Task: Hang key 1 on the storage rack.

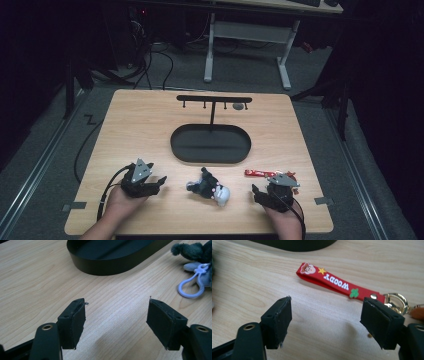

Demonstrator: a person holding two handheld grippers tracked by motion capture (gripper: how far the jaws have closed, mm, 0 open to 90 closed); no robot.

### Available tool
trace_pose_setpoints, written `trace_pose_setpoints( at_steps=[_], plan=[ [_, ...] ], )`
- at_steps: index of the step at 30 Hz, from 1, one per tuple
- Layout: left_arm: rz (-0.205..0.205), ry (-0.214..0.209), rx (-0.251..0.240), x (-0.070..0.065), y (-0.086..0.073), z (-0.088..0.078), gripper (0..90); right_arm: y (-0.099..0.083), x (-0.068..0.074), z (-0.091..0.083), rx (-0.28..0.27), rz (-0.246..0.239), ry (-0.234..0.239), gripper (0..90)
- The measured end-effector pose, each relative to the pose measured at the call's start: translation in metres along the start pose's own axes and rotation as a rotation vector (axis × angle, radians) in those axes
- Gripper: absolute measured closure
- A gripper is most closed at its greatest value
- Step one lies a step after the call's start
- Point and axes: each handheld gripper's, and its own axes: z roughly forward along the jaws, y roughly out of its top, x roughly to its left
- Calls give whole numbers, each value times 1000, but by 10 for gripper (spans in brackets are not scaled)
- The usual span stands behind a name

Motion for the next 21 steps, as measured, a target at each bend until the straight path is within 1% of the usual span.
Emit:
trace_pose_setpoints(
  at_steps=[2, 4, 6, 10, 11, 12, 13, 14, 15, 18, 19, 21],
  plan=[
    [7, -1, 9, -1, 0, 1, 313, -1, 0, -1, 13, 6, -2, 269],
    [16, 5, 6, -3, 0, 1, 309, -2, 1, -4, 28, 8, -5, 269],
    [28, 12, -1, -4, 0, 1, 308, -1, 2, -7, 42, -1, -7, 272],
    [27, 7, -11, -4, 2, 0, 307, 1, 5, -10, 70, -16, -2, 276],
    [27, 7, -11, -4, 2, 0, 307, 1, 5, -10, 70, -16, -2, 276],
    [30, 6, -13, -5, 2, 0, 307, 2, 5, -11, 86, -22, 4, 280],
    [30, 6, -13, -5, 2, 0, 307, 2, 5, -11, 86, -22, 4, 280],
    [37, 2, -12, -6, 2, 0, 306, 3, 7, -11, 101, -49, -1, 283],
    [38, -4, -12, -7, 3, 0, 305, 4, 8, -11, 107, -56, -3, 284],
    [42, -15, -23, -10, 4, -2, 304, 6, 10, -12, 113, -65, 1, 286],
    [46, -18, -36, -12, 6, -4, 303, 8, 13, -12, 130, -73, 12, 286],
    [44, -31, -47, -13, 8, -5, 302, 10, 15, -11, 149, -66, 20, 286]
  ],
)
